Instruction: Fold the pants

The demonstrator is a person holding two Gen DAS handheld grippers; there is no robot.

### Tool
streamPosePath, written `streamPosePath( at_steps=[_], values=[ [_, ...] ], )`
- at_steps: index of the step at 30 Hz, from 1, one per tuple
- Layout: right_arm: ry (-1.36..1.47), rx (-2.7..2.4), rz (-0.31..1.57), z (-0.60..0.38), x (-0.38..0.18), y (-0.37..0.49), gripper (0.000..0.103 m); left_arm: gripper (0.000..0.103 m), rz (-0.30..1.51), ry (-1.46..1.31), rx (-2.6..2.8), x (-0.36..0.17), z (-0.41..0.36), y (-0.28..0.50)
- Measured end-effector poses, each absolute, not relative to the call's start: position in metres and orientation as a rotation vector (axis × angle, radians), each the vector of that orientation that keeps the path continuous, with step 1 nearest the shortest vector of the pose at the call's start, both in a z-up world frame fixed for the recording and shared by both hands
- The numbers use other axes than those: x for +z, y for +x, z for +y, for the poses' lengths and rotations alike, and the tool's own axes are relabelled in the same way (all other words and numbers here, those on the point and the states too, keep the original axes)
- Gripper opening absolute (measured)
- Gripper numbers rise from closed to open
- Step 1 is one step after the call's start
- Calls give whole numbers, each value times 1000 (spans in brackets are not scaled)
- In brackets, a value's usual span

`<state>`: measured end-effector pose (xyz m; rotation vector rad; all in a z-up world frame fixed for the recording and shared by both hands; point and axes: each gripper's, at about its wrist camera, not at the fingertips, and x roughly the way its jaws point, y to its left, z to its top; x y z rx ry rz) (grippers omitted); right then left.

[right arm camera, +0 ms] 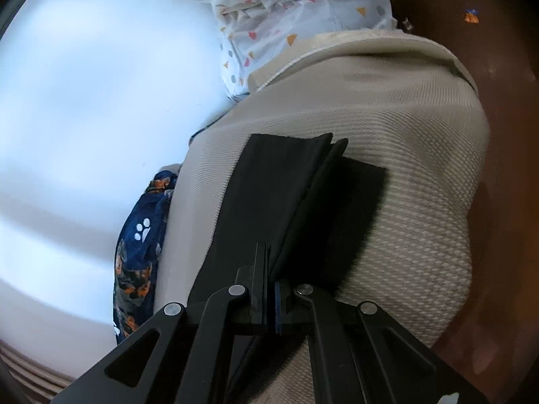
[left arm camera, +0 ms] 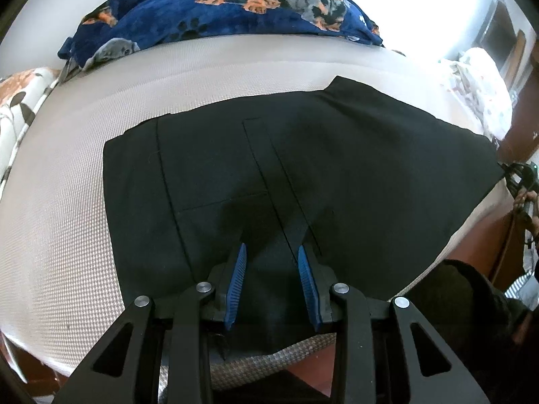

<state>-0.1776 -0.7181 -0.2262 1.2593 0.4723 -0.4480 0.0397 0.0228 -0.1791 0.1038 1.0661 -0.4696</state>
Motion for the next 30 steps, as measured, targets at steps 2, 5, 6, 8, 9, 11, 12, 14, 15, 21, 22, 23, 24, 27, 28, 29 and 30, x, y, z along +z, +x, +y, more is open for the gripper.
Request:
streamPosePath(
  at_steps=[2,5,6,8,9,11,12,14,15,21,22,23,24,27,28,29,30],
  values=[
    [1257,-443,472,-717,-227,-180,2,34,1063,112,-472,-179,23,39],
    [1358,-408,428,-723,-237,-189,0,34,1062,111,-473,-179,21,40],
    [1390,-408,408,-724,-239,-194,1,34,1060,109,-473,-179,21,39],
    [1409,-429,353,-725,-235,-210,10,34,1057,106,-473,-179,22,39],
    [1402,-437,345,-725,-233,-214,10,34,1053,106,-472,-180,22,38],
    [1378,-449,347,-725,-226,-222,12,35,1046,98,-469,-180,22,37],
    [1371,-454,354,-725,-224,-224,12,35,1044,94,-469,-181,22,37],
    [1373,-464,357,-728,-221,-227,13,36,1041,88,-467,-180,22,37],
    [1370,-471,359,-728,-220,-227,13,36,1040,86,-466,-181,22,37],
    [1388,-554,324,-736,-220,-241,17,41,1033,52,-463,-180,23,36],
    [1392,-562,326,-736,-220,-243,18,43,1034,46,-464,-180,23,36],
    [1391,-564,328,-737,-219,-243,21,44,1033,45,-465,-180,22,36],
    [1393,-565,324,-737,-219,-246,23,47,1033,52,-467,-180,20,36],
    [1410,-548,304,-739,-220,-247,33,53,1028,79,-472,-180,15,34],
    [1412,-544,310,-739,-221,-245,34,54,1025,86,-472,-180,14,34],
    [1411,-539,320,-740,-221,-241,34,54,1021,91,-471,-180,13,33],
    [1408,-533,329,-741,-221,-238,34,55,1018,90,-470,-180,13,32]
  ],
)
